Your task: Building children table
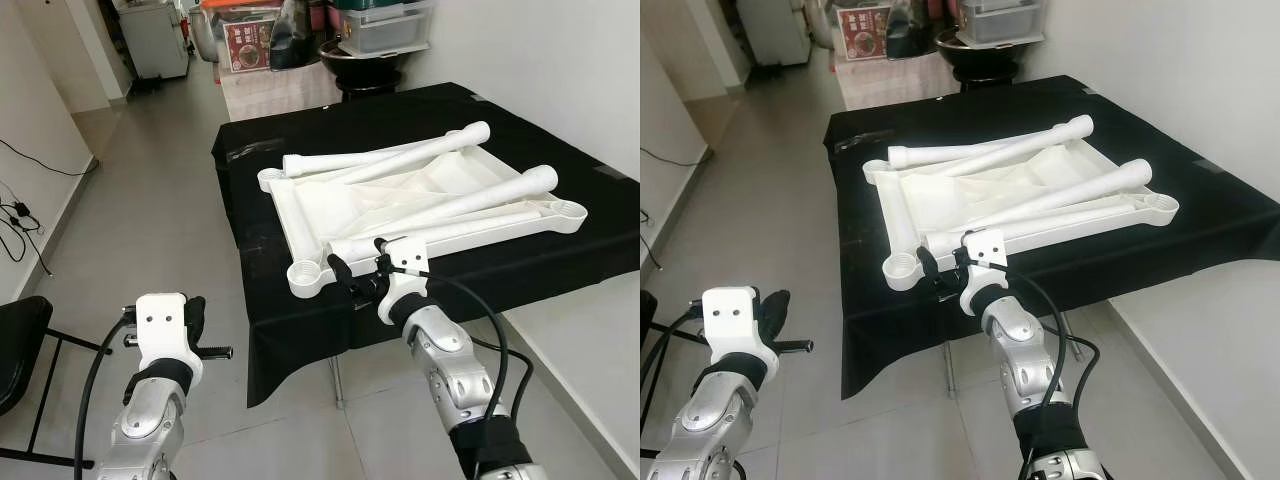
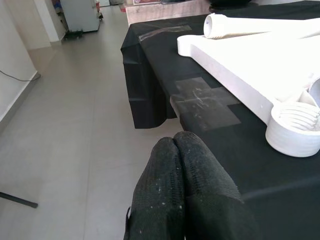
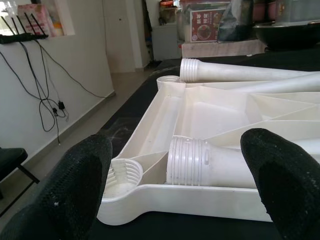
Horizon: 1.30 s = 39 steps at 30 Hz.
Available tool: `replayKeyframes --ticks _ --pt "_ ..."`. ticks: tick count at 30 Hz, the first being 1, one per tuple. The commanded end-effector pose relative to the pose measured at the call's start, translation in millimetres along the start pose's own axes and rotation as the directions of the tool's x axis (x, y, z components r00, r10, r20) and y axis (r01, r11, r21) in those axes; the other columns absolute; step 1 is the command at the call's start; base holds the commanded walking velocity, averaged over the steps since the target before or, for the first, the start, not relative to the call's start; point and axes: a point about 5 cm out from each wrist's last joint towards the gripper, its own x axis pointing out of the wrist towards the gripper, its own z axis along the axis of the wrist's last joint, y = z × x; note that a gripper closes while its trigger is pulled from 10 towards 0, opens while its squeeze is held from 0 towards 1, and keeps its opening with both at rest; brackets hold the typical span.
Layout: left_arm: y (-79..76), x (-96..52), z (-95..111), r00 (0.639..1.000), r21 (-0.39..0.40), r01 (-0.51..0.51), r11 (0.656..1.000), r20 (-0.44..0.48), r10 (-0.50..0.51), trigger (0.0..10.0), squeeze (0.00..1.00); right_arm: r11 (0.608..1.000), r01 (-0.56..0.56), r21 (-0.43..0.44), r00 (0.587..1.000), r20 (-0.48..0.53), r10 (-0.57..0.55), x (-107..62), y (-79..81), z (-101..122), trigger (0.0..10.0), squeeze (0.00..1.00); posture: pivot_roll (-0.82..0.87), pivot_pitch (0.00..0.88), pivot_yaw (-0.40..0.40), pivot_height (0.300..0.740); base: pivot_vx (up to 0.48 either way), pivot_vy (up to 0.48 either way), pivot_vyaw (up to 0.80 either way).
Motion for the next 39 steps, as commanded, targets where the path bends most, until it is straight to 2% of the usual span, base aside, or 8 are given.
replayKeyframes --ticks 1,5,25,39 --pt "4.4 -3.0 3 1.000 -0.013 -0.012 1.000 0.010 0.012 10.0 0.00 0.999 -0.030 -0.026 0.999 0.019 0.031 5.5 5.6 6 10.0 0.00 -0.09 0.053 0.081 0.740 0.000 -0.472 0.00" --pt "5.7 -3.0 5 1.000 -0.031 -0.008 0.999 0.015 0.008 10.0 0.00 0.996 -0.050 -0.068 0.998 0.026 0.052 6.4 8.1 8 10.0 0.00 -0.09 0.053 0.078 0.740 0.000 -0.472 0.00" --pt "4.5 -2.2 4 1.000 -0.044 0.006 0.999 0.003 -0.006 10.0 0.00 0.995 -0.066 -0.071 0.998 -0.001 0.066 3.4 11.7 -1 10.0 0.00 -0.08 0.035 0.074 0.740 0.000 -0.471 0.00" --pt "4.0 -0.5 3 1.000 -0.008 0.000 1.000 -0.016 0.000 10.0 0.00 0.994 -0.060 -0.091 0.998 0.006 0.060 4.9 9.3 1 10.0 0.00 -0.08 0.032 0.076 0.740 0.000 0.000 0.00"
